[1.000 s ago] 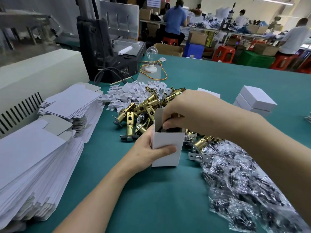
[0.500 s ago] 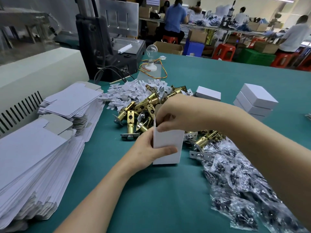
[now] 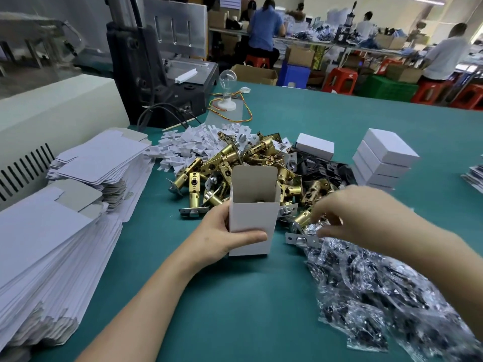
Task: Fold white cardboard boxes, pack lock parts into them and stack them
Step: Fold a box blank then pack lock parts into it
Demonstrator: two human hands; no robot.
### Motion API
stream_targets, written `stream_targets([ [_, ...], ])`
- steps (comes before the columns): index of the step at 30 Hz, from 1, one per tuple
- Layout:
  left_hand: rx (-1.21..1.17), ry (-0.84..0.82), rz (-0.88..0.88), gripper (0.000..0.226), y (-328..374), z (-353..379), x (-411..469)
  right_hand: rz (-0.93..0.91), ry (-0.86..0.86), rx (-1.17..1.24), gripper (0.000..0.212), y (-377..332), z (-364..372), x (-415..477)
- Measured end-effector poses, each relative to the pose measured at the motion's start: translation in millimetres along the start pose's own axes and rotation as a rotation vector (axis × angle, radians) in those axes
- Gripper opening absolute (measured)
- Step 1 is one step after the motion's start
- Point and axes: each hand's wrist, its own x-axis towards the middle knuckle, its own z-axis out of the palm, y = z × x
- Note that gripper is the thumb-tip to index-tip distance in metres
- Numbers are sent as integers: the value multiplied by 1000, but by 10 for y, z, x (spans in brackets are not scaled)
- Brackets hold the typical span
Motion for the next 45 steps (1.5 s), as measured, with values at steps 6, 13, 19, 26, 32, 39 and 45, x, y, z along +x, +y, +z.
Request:
stream_targets([
  [6, 27, -72, 18, 41, -7, -19, -29, 37, 17, -73, 18, -111, 283, 4],
  [13, 57, -71, -2, 40, -39, -36, -18, 72, 59, 23, 13, -54, 325, -20],
  [19, 54, -77, -12, 41, -53, -45, -5, 63, 3, -43, 30, 133, 209, -8],
  [26, 38, -81, -24, 39, -50, -44, -7, 43, 37, -123, 18, 69, 256, 68],
  [32, 46, -73, -30, 40, -62, -44, -8, 121, 111, 32, 8, 156, 153, 0],
  [39, 53, -24, -42, 42, -57, -23, 14, 172, 271, 1301, 5, -55, -230, -41],
  [45, 39, -13, -26, 45, -24, -25, 1, 140, 434, 1104, 11, -574, -179, 235],
])
